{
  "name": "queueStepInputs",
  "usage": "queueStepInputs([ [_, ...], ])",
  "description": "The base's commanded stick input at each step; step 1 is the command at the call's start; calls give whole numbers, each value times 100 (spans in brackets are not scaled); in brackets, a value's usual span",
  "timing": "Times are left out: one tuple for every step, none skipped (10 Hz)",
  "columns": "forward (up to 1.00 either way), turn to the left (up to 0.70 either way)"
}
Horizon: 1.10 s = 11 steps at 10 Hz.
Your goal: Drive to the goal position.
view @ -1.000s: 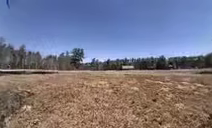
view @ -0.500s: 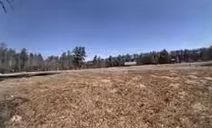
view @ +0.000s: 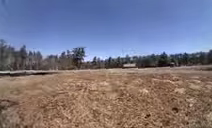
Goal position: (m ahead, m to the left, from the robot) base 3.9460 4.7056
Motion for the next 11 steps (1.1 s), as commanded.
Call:
queueStepInputs([
  [70,1],
  [70,23],
  [70,35],
  [70,35],
  [70,34],
  [70,11],
  [70,0],
  [70,0],
  [70,0],
  [70,0],
  [70,0],
])
